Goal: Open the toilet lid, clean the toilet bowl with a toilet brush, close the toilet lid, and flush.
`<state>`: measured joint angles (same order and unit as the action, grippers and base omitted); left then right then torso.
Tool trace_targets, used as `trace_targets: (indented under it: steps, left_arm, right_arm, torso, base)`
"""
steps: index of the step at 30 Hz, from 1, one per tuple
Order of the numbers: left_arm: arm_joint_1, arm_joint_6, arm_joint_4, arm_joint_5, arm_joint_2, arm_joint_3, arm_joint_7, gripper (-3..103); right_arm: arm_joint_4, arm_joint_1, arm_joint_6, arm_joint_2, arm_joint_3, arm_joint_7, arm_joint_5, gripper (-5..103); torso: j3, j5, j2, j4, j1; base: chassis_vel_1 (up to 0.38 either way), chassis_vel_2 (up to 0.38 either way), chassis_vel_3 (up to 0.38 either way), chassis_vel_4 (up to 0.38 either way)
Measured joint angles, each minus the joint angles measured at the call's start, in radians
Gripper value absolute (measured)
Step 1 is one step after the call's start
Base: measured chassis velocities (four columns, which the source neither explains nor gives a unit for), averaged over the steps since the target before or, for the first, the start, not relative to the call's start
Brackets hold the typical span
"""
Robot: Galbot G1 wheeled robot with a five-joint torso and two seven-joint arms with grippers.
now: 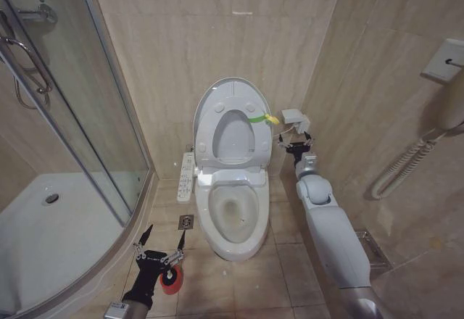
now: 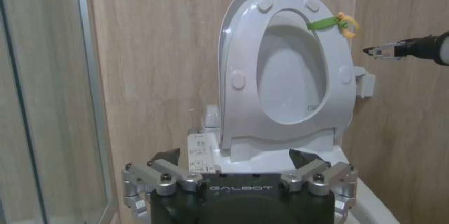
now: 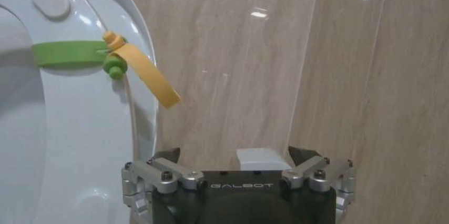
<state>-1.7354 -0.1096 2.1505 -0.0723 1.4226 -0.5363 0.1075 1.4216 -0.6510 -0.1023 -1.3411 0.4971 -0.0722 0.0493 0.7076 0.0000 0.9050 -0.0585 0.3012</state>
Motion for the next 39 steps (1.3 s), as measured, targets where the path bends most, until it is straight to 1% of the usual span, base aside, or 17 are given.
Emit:
trace_targets:
  steps: [18, 28, 37, 38, 39]
  left_arm:
    - [0.000, 0.000, 0.000, 0.000, 0.000, 0.000, 0.000, 100]
    - [0.000, 0.000, 0.000, 0.000, 0.000, 0.000, 0.000, 100]
    - [0.000, 0.000, 0.000, 0.000, 0.000, 0.000, 0.000, 100]
    - [0.000, 0.000, 0.000, 0.000, 0.000, 0.000, 0.000, 100]
    - [0.000, 0.000, 0.000, 0.000, 0.000, 0.000, 0.000, 100]
  right_arm:
    - [0.003, -0.002, 0.022, 0.008, 0.002, -0.018, 0.011, 100]
    - [0.000, 0.008, 0.027, 0.029, 0.007, -0.026, 0.011, 100]
    - [-0.003, 0.014, 0.027, 0.015, -0.006, -0.028, 0.012, 100]
    - [-0.003, 0.015, 0.027, 0.014, -0.006, -0.028, 0.012, 100]
    - [-0.003, 0.015, 0.027, 0.014, -0.006, -0.031, 0.012, 100]
  torso:
    - [0.000, 0.0000, 0.000, 0.0000, 0.000]
    - [0.000, 0.0000, 0.000, -0.0002, 0.000]
    - [0.000, 0.0000, 0.000, 0.0003, 0.000]
    - [0.000, -0.0003, 0.000, -0.0002, 0.000]
    - [0.000, -0.0003, 0.000, 0.0000, 0.000]
  base:
    - [-0.027, 0.031, 0.028, -0.034]
    - [-0.005, 0.003, 0.005, -0.005]
    - [-0.065, 0.077, 0.082, -0.079]
    - [-0.086, 0.122, 0.076, -0.106]
    - [-0.111, 0.084, 0.076, -0.106]
